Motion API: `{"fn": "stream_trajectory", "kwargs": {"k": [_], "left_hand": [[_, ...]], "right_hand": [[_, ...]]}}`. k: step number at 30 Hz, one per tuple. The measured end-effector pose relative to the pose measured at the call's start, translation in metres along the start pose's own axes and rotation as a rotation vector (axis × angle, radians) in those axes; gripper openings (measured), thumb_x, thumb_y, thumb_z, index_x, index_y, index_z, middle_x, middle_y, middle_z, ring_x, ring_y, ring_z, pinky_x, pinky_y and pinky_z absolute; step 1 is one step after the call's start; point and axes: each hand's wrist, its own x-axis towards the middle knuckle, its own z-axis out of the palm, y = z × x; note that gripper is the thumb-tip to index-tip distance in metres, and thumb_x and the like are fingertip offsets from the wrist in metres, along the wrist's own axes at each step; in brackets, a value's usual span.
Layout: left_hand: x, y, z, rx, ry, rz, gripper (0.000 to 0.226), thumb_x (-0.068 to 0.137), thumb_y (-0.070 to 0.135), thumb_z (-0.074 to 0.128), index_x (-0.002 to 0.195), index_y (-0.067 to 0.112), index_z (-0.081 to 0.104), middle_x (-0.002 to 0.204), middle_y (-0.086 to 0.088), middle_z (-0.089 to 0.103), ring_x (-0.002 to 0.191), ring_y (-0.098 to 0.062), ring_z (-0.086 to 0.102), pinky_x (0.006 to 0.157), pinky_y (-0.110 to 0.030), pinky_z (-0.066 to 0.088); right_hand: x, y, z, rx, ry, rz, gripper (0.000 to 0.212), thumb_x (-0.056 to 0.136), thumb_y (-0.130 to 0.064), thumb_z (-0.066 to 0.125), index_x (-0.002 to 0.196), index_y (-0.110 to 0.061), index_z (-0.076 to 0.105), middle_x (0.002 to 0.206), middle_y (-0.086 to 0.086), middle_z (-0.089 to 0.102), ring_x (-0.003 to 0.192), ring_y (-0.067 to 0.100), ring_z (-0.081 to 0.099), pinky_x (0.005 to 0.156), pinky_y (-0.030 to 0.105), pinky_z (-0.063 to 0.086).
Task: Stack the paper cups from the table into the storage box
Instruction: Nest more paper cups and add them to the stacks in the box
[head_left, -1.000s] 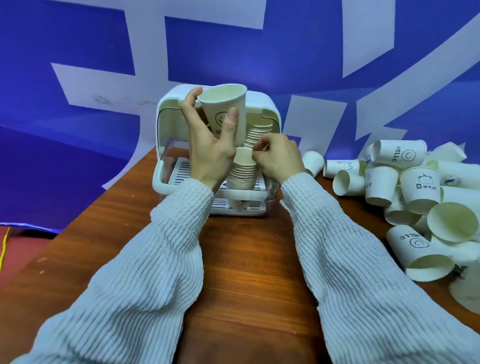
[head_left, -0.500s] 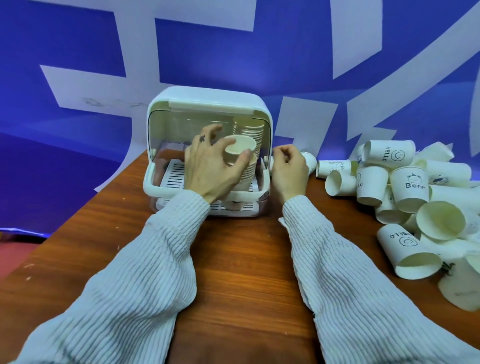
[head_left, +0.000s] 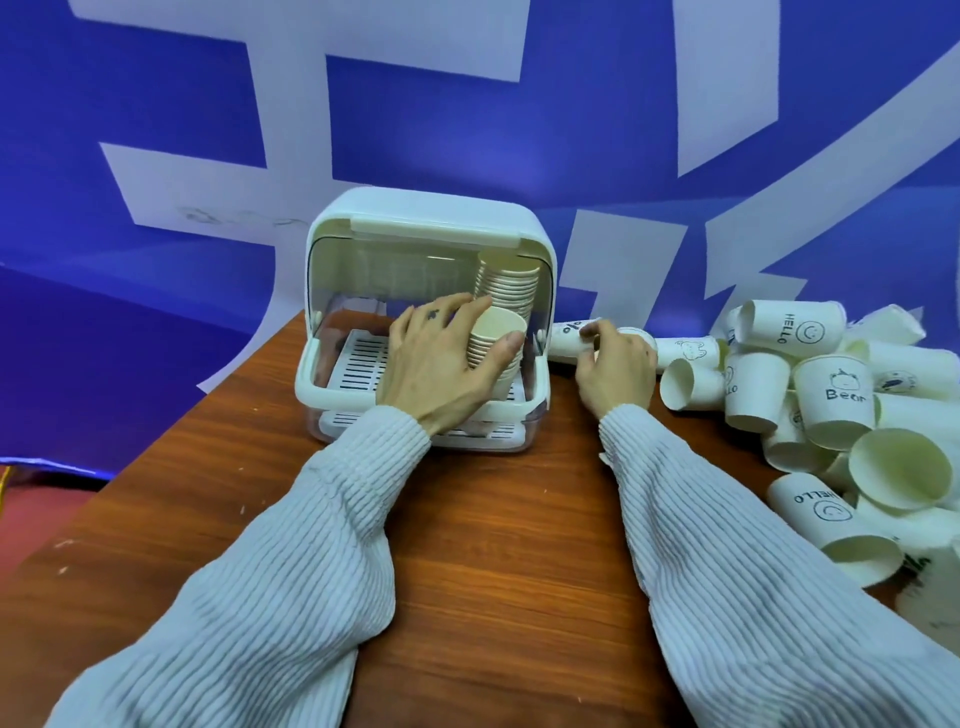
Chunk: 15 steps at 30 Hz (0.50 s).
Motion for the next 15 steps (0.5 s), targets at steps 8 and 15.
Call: {"fn": "stream_trajectory", "kwargs": {"k": [8, 15], "left_hand": [[-0.001, 0.035, -0.007, -0.099, 0.157, 0.337, 0.08, 0.078, 0.059, 0.066, 0.147, 0.021, 0.051, 0.151, -0.003, 0.048, 0.147, -0.026, 0.036, 0.121, -0.053, 0.023], [-0.007, 0.047, -0.004, -0.197, 0.004, 0.273, 0.085, 0.082, 0.041, 0.071, 0.155, 0.014, 0.037, 0.141, -0.008, 0.053, 0.128, -0.028, 0.051, 0.11, -0.043, 0.042]], "right_hand": [[-0.05, -0.054, -0.085, 0.758, 0.232, -0.137, 0.04, 0.08, -0.006, 0.06, 0.105, -0.034, 0.049, 0.101, -0.011, 0.061, 0.089, 0.018, 0.065, 0.08, 0.027, 0.054], [-0.058, -0.038, -0.076, 0.831, 0.152, -0.128, 0.02, 0.099, -0.02, 0.057, 0.118, -0.025, 0.061, 0.107, -0.001, 0.075, 0.101, 0.022, 0.069, 0.091, 0.042, 0.056]]}}
